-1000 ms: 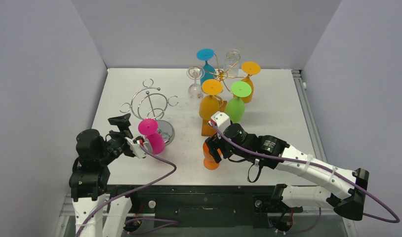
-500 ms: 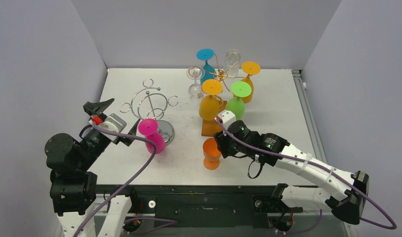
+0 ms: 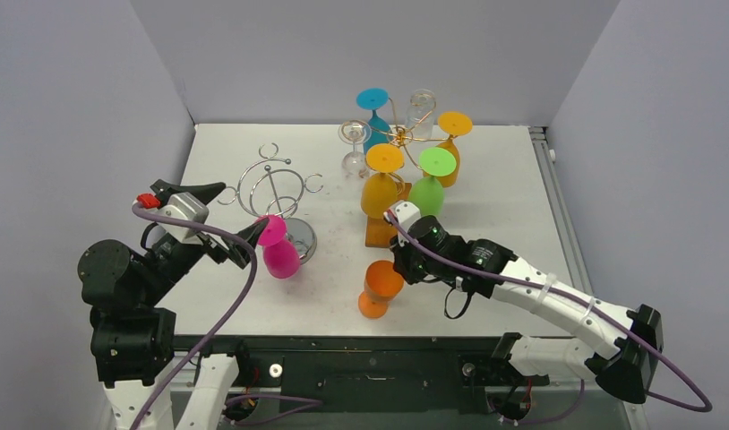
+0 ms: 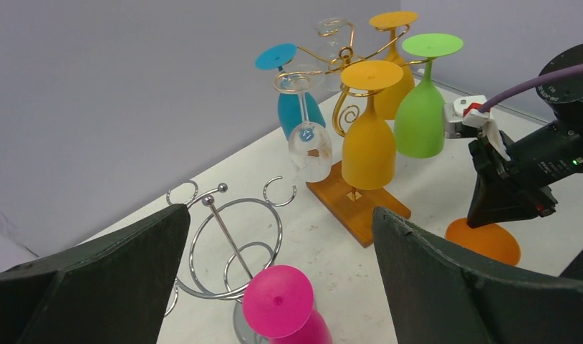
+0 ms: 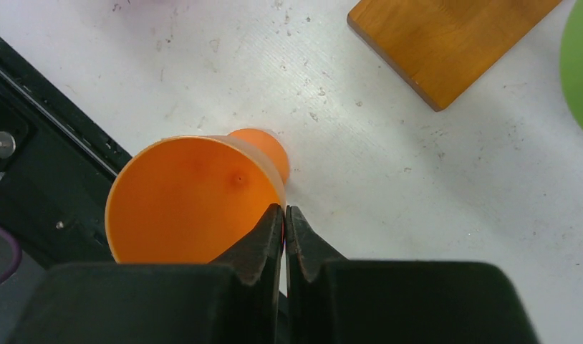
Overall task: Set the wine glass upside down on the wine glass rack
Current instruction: Pick up the wine glass at the center of the board, then turn the wine glass upside down at the wine rack.
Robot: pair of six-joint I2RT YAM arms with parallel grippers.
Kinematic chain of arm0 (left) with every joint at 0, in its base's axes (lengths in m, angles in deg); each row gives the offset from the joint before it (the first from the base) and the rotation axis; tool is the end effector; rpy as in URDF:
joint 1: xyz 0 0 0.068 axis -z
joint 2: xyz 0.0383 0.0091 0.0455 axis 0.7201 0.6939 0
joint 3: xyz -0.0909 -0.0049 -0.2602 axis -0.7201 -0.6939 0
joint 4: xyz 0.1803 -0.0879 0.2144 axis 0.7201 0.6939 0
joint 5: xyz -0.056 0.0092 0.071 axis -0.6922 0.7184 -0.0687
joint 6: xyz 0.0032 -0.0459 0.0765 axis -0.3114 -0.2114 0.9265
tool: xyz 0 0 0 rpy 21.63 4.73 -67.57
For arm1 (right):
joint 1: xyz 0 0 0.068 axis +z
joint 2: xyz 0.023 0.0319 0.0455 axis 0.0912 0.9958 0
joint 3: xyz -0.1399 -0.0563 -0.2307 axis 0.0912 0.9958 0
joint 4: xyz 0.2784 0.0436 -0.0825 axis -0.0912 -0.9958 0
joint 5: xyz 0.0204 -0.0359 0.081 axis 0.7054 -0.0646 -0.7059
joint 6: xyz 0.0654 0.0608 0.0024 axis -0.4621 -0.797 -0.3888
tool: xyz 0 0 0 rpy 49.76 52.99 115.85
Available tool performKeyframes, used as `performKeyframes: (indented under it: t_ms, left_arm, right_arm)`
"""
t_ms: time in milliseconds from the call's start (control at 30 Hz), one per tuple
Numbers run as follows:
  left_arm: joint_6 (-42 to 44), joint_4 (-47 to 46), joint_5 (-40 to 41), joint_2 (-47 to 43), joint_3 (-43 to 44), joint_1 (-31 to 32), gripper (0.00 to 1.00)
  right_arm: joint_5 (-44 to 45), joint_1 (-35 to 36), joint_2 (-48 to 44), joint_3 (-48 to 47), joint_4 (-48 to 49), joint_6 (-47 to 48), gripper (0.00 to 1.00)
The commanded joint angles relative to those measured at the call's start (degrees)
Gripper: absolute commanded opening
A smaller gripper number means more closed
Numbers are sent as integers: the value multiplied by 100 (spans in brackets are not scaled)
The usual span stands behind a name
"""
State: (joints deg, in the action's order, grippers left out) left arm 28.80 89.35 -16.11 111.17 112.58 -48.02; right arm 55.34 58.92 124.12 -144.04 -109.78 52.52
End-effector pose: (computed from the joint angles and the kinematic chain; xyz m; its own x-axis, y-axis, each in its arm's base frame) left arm 0.1196 -0.0449 0.4963 0.1612 0.0830 -0.9834 0.5704 0.8054 0.1614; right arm 0.1752 0.2415 0.2613 -0.6417 -0.3686 -0.6726 -0.6537 0.7215 0.2283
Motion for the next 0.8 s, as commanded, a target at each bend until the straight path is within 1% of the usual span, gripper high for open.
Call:
performKeyframes:
  t_ms: [0,67,267,300,400,500,600,767]
  left_arm:
    - [-392,-191,-413,139,30,11,98]
    - [-348,-79,-490,144,-2,11,100]
    - [-248,118,-767,100,-71,11,100]
    - [-308,97,-797,132,-67,11,96]
    - [-708,-50,-1001,278,-63,9,93]
    - [-1146,-366,-1387,493,-79,11,89]
    - [-1629,-637,-1468,732,28,11,86]
    - [-1918,-737,-1734,1004,269,11,85]
  right_arm:
    - [-86,-9,-273,-668,118,21,0]
    - [-75,-8,-390,-978,72,84,0]
    - [-96,-8,-766,-1999,104,310,0]
    - [-129,-8,-829,-2130,190,349,0]
    - [-306,-8,-955,-2499,501,453,0]
    - [-435,-10,-1075,-2647,992,504,0]
    - [-550,-8,-1120,-2680,1471,481,0]
    - [-694,-10,-1208,-2523,2294,354,0]
